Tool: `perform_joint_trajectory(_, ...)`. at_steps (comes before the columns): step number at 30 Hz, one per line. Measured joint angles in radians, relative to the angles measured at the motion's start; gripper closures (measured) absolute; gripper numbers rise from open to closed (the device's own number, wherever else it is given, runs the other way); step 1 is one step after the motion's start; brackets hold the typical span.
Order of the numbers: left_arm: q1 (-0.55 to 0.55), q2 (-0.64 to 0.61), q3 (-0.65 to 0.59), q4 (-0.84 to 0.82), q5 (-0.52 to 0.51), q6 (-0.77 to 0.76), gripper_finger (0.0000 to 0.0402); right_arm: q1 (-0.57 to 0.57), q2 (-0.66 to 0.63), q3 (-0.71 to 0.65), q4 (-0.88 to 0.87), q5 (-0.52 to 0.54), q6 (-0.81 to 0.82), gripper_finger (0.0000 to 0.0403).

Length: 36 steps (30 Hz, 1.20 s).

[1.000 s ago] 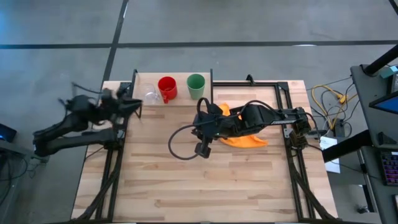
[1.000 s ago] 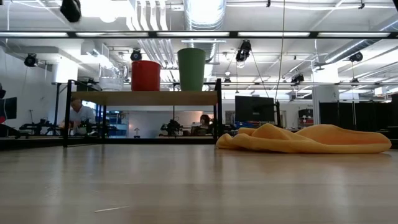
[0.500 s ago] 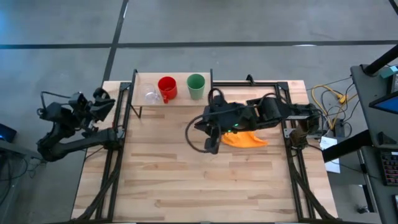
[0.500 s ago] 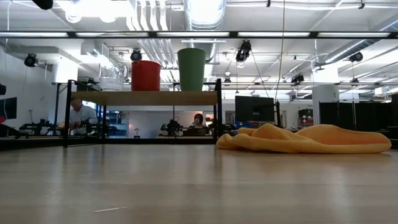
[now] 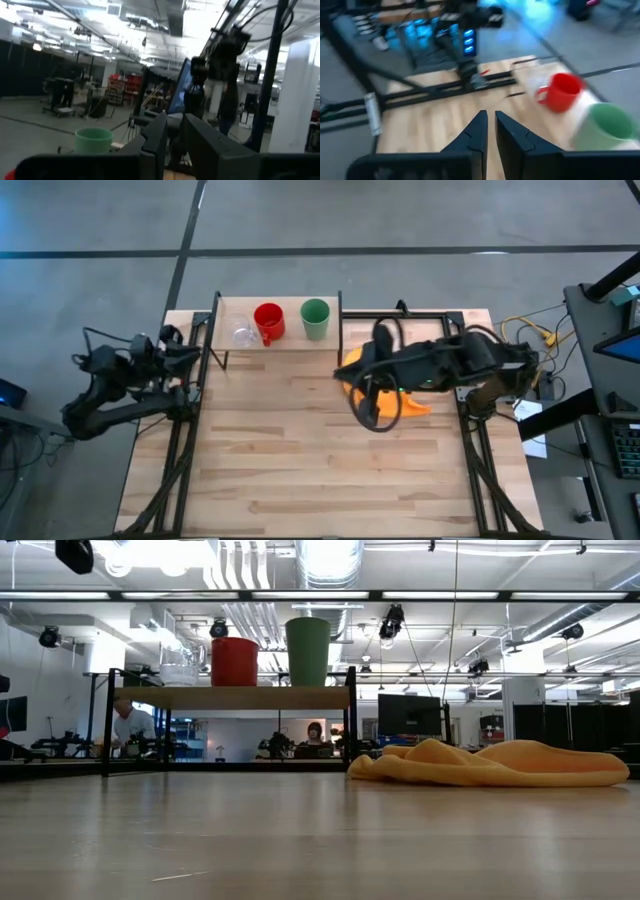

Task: Stack small to large cups/mugs on shelf
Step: Return to Home Position

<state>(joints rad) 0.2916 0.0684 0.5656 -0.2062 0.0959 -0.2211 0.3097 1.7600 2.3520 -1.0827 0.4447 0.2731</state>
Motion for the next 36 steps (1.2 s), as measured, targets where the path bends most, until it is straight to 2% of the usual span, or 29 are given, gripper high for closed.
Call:
perform_joint_trajectory(4,0.000,0.005,-0.016,0.000,-0.001,0.018,0.0347,0.049,-0.020,0.000,-0.001,0.104,-0.034,0.0374)
perform_joint_trajectory(13,0.000,-0.024,-0.012,0.015,-0.039,0.208,0.0347,0.082,-0.028,0.000,-0.044,0.107,-0.116,0.0374)
perform_joint_trajectory(21,0.000,-0.030,-0.005,0.015,-0.117,0.212,0.0347,0.075,-0.112,-0.012,-0.123,0.110,-0.089,0.0374)
perform_joint_trajectory(24,0.000,-0.030,-0.005,0.015,-0.124,0.212,0.0347,0.076,-0.181,-0.049,-0.124,0.110,-0.090,0.0374)
perform_joint_trajectory(29,0.000,-0.030,-0.005,0.016,-0.131,0.212,0.0347,0.076,-0.363,-0.190,-0.103,0.143,-0.044,0.0374)
perform_joint_trajectory(33,0.000,-0.030,-0.005,0.020,-0.132,0.212,0.0347,0.076,-0.533,-0.336,0.015,0.142,-0.032,0.0374)
perform_joint_trajectory(36,0.001,-0.029,-0.005,0.019,-0.134,0.211,0.0347,0.076,-0.655,-0.471,0.129,0.133,-0.087,0.0374)
